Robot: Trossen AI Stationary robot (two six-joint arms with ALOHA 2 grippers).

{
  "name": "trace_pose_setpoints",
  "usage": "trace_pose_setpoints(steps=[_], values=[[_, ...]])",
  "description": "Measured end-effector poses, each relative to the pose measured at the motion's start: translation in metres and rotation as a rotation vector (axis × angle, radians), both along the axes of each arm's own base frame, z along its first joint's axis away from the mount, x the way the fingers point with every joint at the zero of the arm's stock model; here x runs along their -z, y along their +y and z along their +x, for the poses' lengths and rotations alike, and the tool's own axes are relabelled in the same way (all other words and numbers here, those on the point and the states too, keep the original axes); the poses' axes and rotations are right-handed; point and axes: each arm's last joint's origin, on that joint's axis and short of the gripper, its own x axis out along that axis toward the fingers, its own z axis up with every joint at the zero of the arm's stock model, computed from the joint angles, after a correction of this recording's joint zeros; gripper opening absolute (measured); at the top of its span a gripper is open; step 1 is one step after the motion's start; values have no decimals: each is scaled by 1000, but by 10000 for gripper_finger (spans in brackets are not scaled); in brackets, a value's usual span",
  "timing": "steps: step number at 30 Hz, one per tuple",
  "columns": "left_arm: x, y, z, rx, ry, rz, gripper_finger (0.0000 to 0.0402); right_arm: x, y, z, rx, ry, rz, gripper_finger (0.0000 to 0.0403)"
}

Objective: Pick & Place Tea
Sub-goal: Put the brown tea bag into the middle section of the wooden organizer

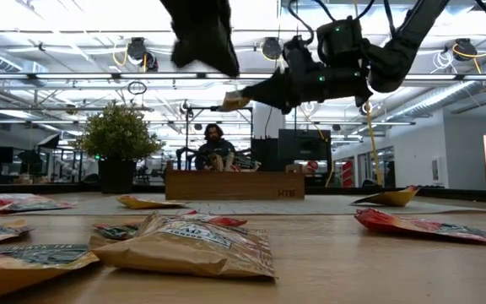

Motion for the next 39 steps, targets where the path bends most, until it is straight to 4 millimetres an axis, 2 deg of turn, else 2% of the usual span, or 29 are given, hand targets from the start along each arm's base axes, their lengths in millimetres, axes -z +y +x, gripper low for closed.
trace_pose_setpoints(steps=[4, 8, 13, 16, 20, 25, 32, 39], values=[[-38, -1, -24, 18, -140, -151, 112, 1, -7, -3, 3, 16, -134, 0], [-58, 2, -56, 68, -294, -218, 97, 2, -4, -2, -103, 57, -265, 0], [-54, 21, -97, 181, -537, -276, 75, -4, -5, 12, -226, 225, -260, 0], [-42, 41, -118, 226, -660, -322, 67, -6, -8, 19, -223, 338, -306, 0], [-27, 62, -137, 256, -778, -389, 61, -3, -13, 26, -183, 404, -407, 0], [-11, 75, -149, 247, -810, -422, 62, 20, -16, 32, -189, 487, -489, 0], [-6, 78, -147, 242, -796, -423, 62, 47, -17, 43, -150, 529, -602, 0], [-4, 77, -147, 248, -779, -423, 63, 44, -6, 48, -93, 559, -732, 0]])
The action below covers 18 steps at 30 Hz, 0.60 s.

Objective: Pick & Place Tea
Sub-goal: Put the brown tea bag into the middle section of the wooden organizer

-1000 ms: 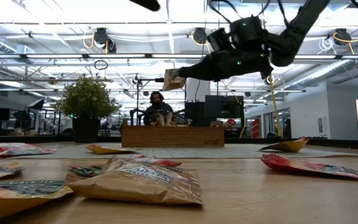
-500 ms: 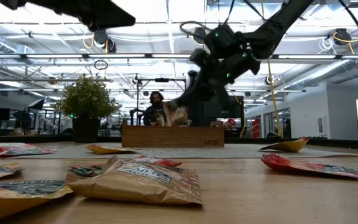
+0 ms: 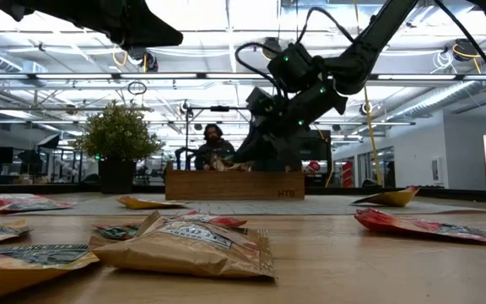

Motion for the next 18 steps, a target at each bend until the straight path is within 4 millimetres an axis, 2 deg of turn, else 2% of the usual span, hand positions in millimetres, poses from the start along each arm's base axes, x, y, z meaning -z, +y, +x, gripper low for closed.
trace_pose_setpoints(steps=[10, 18], values=[[1, 0, 0, 0, 12, 2, 63, -7, 24, 10, -1, -20, -217, 0], [1, 0, 0, -1, 9, -7, 62, -1, 28, 6, -32, -12, -281, 0]])
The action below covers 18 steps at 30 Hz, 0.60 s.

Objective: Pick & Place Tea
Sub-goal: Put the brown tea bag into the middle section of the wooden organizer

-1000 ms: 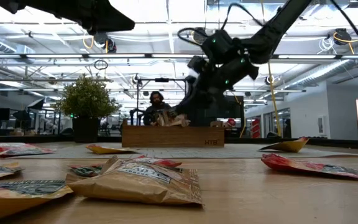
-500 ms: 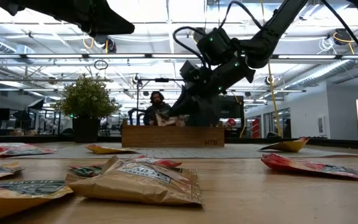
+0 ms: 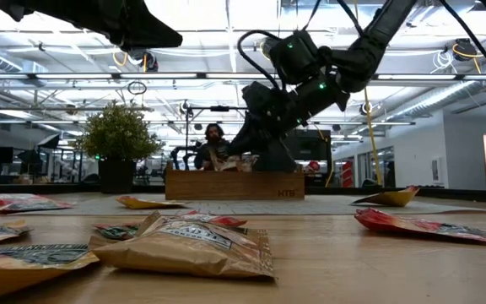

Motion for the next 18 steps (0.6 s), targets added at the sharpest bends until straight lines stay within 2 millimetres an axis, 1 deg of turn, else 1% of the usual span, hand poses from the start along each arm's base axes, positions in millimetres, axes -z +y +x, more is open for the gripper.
trace_pose_setpoints(steps=[5, 7, 10, 14, 18], values=[[0, 0, 0, -1, -3, -8, 63, 9, 1, -12, 7, -45, -128, 0], [0, 0, 0, -1, -5, -9, 63, 11, 4, -16, 16, -87, -154, 0], [0, 0, 0, -1, -7, -10, 63, 14, 6, -22, 14, -123, -160, 0], [-1, 0, 0, -2, -16, -15, 63, 23, 11, -28, 1, -97, -150, 0], [-2, 0, 0, -2, -20, -15, 62, 27, 13, -33, -1, -97, -143, 0]])
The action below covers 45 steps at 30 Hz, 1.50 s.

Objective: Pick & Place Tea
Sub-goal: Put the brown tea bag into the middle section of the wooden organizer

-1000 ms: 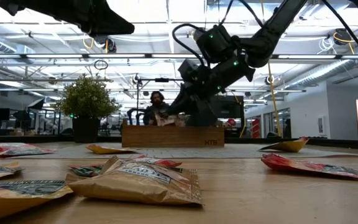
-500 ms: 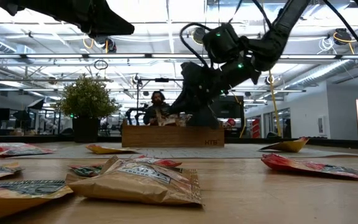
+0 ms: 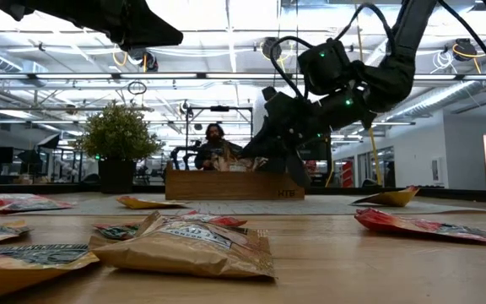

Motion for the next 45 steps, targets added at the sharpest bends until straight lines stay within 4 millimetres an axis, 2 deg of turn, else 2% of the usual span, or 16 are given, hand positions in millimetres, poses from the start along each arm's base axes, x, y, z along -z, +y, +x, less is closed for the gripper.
trace_pose_setpoints(steps=[7, 11, 25, 28, 37, 42, 45], values=[[0, 0, 0, -1, -3, -4, 62, 2, 5, 0, -57, 2, 19, 0], [0, 0, 0, -2, -7, -12, 63, 2, 7, 0, -111, -19, 102, 0], [0, 0, 0, -3, -8, -15, 63, 4, -12, -5, 60, -83, 344, 2], [0, 0, 0, -3, -8, -15, 63, 5, -13, -5, 63, -80, 350, 22], [0, 0, 0, -3, -9, -18, 62, 0, -12, -4, 142, -156, 364, 125], [0, 0, 0, -3, -9, -18, 62, -13, -4, 1, 146, -278, 286, 149], [0, 0, 0, -4, -8, -25, 63, -21, 2, 3, 133, -292, 293, 152]])
